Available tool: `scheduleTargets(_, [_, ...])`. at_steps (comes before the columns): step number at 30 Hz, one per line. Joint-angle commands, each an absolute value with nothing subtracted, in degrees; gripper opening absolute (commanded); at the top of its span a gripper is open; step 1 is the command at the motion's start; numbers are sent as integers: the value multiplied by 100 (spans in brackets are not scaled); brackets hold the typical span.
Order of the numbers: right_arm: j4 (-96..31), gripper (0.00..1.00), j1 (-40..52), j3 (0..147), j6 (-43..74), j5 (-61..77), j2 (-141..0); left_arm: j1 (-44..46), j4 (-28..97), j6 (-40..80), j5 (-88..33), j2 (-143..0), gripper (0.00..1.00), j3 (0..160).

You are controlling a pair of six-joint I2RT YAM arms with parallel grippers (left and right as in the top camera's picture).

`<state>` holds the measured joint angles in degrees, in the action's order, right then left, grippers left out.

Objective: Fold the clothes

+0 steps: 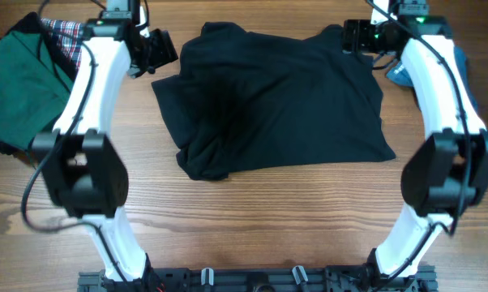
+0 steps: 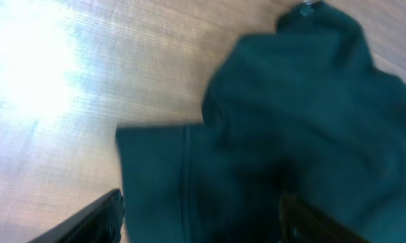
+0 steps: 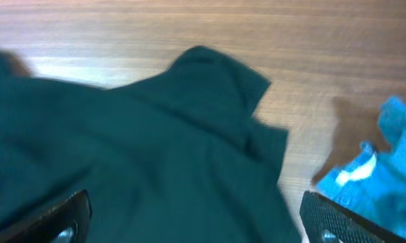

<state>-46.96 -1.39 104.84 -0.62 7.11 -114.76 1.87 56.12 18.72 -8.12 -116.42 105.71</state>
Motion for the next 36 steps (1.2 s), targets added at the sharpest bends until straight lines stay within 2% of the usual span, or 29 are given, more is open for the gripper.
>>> scheduleTargets(1, [-5269, 100, -126, 10571, 40, 1393, -11198, 202, 6501, 1844, -1334, -11330, 75, 10573])
scheduleTargets(5, [-6276, 100, -126, 10565, -158, 1402, -11198, 274, 7400, 1839, -1542, -11336, 73, 10453])
scheduleTargets(13, [-7255, 100, -128, 10565, -239, 1492, -10997, 854, 7970, 1848, -1538, -11190, 60, 10328])
scheduleTargets(18, [-7561, 100, -161, 10565, 5, 1490, -10160, 1083, 7920, 2375, -1251, -10324, 62, 10328])
scheduleTargets(21, [-7955, 100, -161, 10565, 274, 1363, -9725, 1090, 8053, 2670, -1208, -9717, 68, 10322])
scheduleTargets(26, [-8637, 100, -158, 10534, 362, 1334, -9598, 1293, 8088, 3308, -972, -9164, 71, 9721])
scheduleTargets(31, [-8538, 100, -158, 9859, 504, 1111, -9533, 1612, 7472, 4115, -976, -8718, 73, 8364])
scheduleTargets(36, [-7354, 100, -158, 8643, 917, 1118, -9524, 1896, 6355, 5137, -1011, -8213, 74, 6598])
